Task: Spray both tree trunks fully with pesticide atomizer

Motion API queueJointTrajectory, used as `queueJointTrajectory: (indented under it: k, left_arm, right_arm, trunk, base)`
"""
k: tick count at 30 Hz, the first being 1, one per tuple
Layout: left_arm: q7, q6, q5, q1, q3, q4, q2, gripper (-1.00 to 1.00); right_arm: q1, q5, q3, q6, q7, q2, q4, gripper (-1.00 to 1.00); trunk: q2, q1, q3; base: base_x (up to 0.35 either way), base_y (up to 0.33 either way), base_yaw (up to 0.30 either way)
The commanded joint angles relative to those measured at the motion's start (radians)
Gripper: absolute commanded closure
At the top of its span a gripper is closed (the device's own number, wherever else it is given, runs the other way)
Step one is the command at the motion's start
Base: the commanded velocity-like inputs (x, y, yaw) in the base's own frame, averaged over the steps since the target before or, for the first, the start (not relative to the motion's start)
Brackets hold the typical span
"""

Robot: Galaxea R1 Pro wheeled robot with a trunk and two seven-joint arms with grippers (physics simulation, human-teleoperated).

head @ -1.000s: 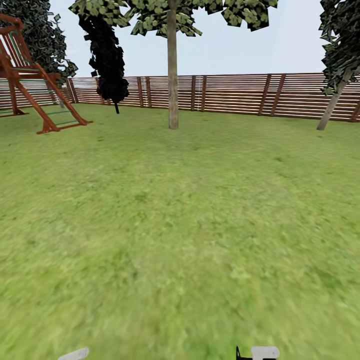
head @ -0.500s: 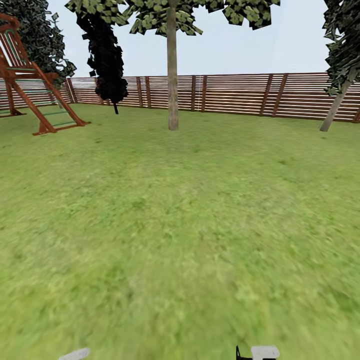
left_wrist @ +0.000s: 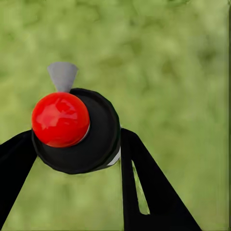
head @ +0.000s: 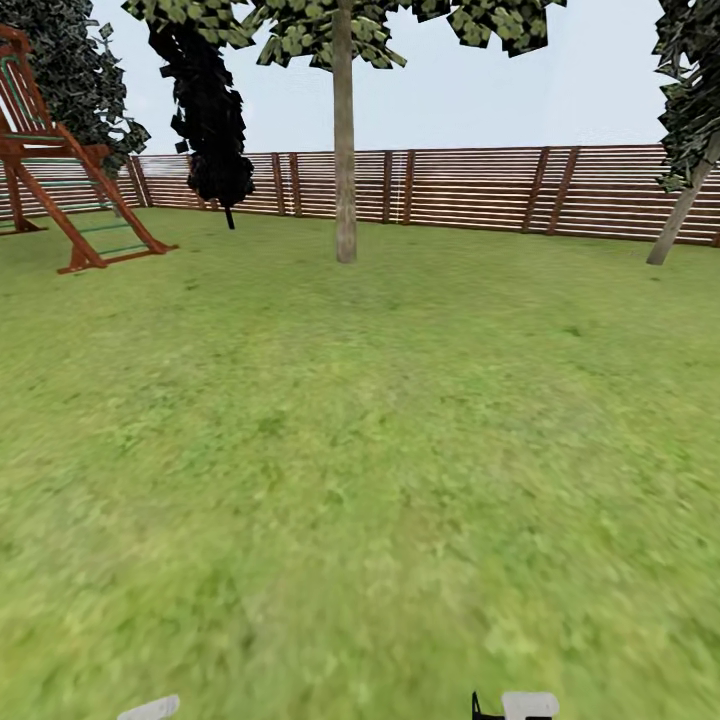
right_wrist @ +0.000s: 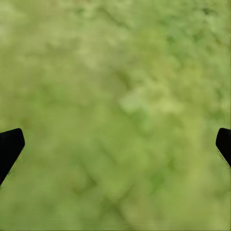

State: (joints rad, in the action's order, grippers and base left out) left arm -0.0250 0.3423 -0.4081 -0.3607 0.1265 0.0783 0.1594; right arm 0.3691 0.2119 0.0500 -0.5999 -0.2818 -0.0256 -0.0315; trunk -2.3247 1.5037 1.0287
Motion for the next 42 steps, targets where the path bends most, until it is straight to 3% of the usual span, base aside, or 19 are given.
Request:
queueJointTrajectory:
  k: [1,42]
  left_arm:
    - [-0.003,0.003,-0.006,0.000,0.008,0.000,0.000,1.00]
    - [-0.003,0.001,-0.005,0.000,0.008,-0.001,-0.001,1.00]
  right_arm:
    - [0.001,0.011,0.005,-0.001,-0.007,0.000,0.001,-1.00]
    - [0.001,0.011,0.005,-0.001,-0.007,-0.001,0.001,-1.00]
  trunk:
    - [0.000,0.000,0.001]
    - [0.000,0.000,0.001]
  base:
    - [0.339,0.000,0.000]
    - [0.339,0.000,0.000]
